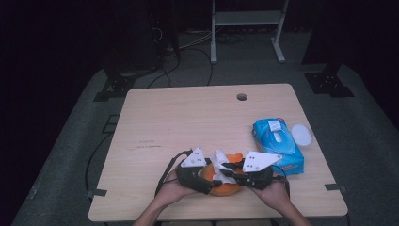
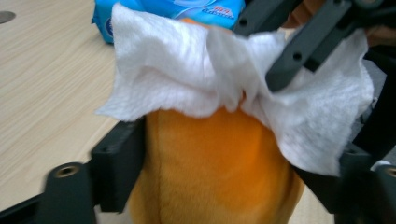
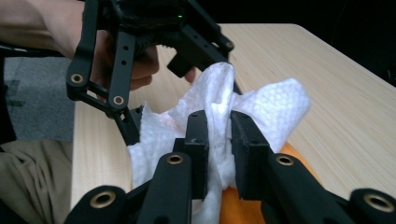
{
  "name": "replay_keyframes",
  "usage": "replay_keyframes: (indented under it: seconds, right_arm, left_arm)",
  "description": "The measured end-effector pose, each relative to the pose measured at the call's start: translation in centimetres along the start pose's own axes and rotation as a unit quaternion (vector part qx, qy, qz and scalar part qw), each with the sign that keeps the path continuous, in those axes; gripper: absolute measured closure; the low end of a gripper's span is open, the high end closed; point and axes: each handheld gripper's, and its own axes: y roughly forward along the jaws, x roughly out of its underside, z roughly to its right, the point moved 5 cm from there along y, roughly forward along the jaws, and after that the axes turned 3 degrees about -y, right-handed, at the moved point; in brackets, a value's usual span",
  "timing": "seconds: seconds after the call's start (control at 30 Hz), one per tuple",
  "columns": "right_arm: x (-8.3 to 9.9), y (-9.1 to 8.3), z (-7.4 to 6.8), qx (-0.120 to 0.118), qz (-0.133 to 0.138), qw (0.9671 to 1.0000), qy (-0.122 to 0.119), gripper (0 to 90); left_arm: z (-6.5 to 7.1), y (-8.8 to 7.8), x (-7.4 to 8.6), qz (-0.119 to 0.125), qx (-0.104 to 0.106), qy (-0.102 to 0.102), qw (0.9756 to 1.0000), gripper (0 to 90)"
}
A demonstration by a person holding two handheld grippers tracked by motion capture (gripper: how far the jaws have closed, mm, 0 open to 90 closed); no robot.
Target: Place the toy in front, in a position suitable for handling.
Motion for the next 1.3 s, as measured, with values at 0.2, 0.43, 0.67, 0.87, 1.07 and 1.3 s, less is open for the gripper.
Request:
replay_keyframes:
  seconds: [0.2,0.43,0.67,0.87,1.07,1.3]
  right_arm:
    - [0.8,-0.8,1.5,0.012,-0.002,0.9996,0.024,77.0]
    - [1.3,-1.2,2.1,0.022,0.003,0.9989,0.041,76.9]
    - [0.8,-0.5,1.3,0.007,0.004,0.9995,0.029,77.0]
    - [2.6,-1.6,3.5,0.029,-0.004,0.9975,0.065,77.0]
    - [2.2,-1.7,3.2,0.018,0.009,0.9975,0.068,76.9]
    - [2.6,-1.4,3.5,0.013,-0.003,0.9972,0.073,76.9]
  left_arm:
    - [-0.5,-0.2,0.6,0.000,0.001,-0.006,1.0000,29.1]
    - [-0.5,0.0,0.1,0.008,0.000,-0.004,1.0000,18.1]
    - [-0.8,-0.3,0.5,0.005,-0.008,0.002,1.0000,32.1]
    - [-1.4,-0.7,1.3,0.001,-0.008,-0.013,0.9999,33.4]
    - [-1.7,-0.7,1.4,0.005,-0.003,-0.015,0.9999,33.4]
    - [-1.3,-0.7,1.4,0.007,-0.004,-0.010,0.9999,33.4]
